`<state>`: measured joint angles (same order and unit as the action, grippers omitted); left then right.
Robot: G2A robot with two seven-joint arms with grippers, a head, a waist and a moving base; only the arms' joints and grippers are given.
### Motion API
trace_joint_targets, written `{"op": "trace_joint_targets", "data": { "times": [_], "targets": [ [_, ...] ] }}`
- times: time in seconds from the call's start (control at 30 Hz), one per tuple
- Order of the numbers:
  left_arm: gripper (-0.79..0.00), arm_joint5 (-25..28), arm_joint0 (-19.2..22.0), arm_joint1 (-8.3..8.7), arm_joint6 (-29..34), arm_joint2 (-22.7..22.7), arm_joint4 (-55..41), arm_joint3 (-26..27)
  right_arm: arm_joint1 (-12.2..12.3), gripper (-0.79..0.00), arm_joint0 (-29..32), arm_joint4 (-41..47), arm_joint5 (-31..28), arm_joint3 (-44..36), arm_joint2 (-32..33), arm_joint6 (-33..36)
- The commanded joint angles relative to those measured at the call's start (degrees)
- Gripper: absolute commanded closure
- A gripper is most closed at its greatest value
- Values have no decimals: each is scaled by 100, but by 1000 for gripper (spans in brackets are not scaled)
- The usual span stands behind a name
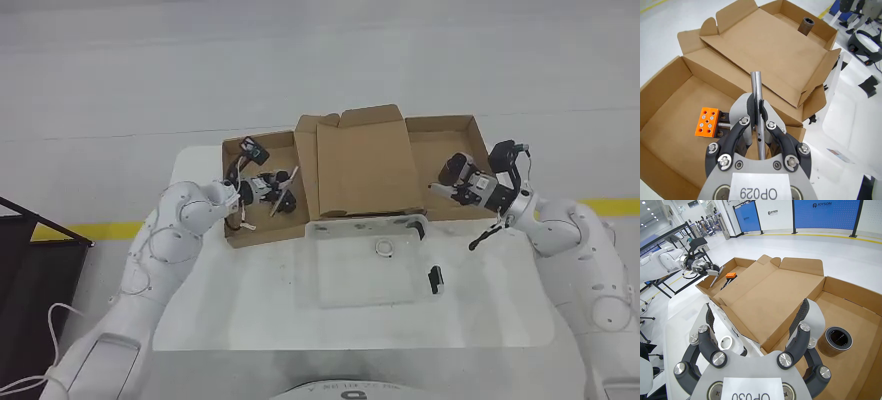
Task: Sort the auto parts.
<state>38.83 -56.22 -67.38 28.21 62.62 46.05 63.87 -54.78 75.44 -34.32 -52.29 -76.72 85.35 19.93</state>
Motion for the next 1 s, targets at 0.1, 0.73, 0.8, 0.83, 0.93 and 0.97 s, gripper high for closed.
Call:
{"op": "trace_joint_targets", "data": {
  "times": [0.1, 0.73, 0.8, 0.83, 0.93, 0.97],
  "targets": [
    [0, -24, 194, -75, 430, -59, -1102, -490, 0, -785, 0, 0, -14, 0, 0, 0],
    [-785, -339, 530, -142, 230, -247, -1175, -735, 0, -785, 0, 0, -14, 0, 0, 0],
    [-785, -145, 411, -99, 9, -206, -875, -446, 0, -785, 0, 0, -14, 0, 0, 0],
    [-785, -43, 332, -74, -71, -188, -717, -281, 0, -785, 0, 0, -14, 0, 0, 0],
    [-785, 191, 161, -25, -151, -110, -646, -14, 0, -785, 0, 0, -14, 0, 0, 0],
    [-785, 191, 161, -25, -151, -110, -646, -14, 0, -785, 0, 0, -14, 0, 0, 0]
  ]
}}
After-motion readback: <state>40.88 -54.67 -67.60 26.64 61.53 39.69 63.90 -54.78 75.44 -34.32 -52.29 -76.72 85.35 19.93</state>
